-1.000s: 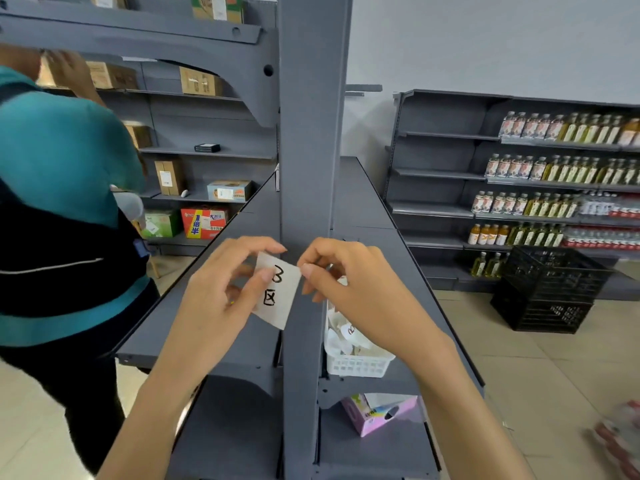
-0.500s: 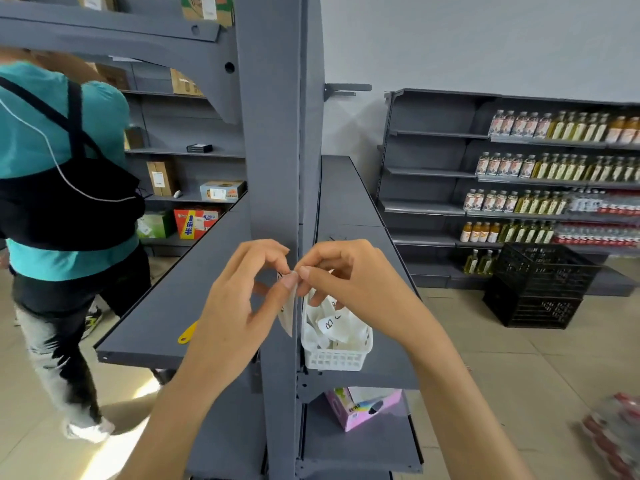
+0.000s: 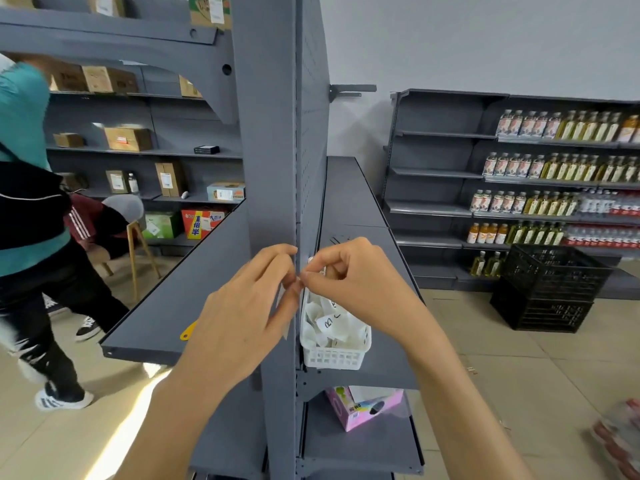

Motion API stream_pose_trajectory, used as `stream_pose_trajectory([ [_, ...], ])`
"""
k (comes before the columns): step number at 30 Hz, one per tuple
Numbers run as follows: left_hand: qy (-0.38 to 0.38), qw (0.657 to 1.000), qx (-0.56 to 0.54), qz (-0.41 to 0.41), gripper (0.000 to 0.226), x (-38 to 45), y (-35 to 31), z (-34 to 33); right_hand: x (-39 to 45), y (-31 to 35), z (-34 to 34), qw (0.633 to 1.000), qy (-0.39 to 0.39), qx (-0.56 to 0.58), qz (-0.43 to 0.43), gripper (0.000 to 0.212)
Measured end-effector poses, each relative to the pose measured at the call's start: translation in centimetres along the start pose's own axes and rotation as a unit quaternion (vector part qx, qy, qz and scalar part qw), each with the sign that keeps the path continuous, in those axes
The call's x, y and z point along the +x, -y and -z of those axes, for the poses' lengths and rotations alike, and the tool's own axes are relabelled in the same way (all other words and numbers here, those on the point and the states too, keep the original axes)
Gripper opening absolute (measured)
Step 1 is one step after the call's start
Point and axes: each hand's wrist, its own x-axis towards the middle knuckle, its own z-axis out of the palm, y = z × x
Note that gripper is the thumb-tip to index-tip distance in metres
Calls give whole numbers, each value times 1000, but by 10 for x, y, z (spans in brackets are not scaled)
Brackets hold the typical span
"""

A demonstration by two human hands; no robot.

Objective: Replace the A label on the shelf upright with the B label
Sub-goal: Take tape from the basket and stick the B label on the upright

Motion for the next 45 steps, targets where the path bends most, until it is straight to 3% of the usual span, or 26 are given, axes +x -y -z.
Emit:
stream_pose_trajectory([
  [10,-5,1000,2,10,18,0,1,-7,6,2,7,1000,12,12,6,12],
  [25,26,994,103,-3,23,7,0,-11,7,-3,7,999,41,29,0,14],
  [35,37,996,78,3,32,6,-3,-18,5,-7,10,998,57,38,-12,16],
  [45,35,992,118,1,8,8,-9,-19,7,-15,2,998,44,-26,-40,15],
])
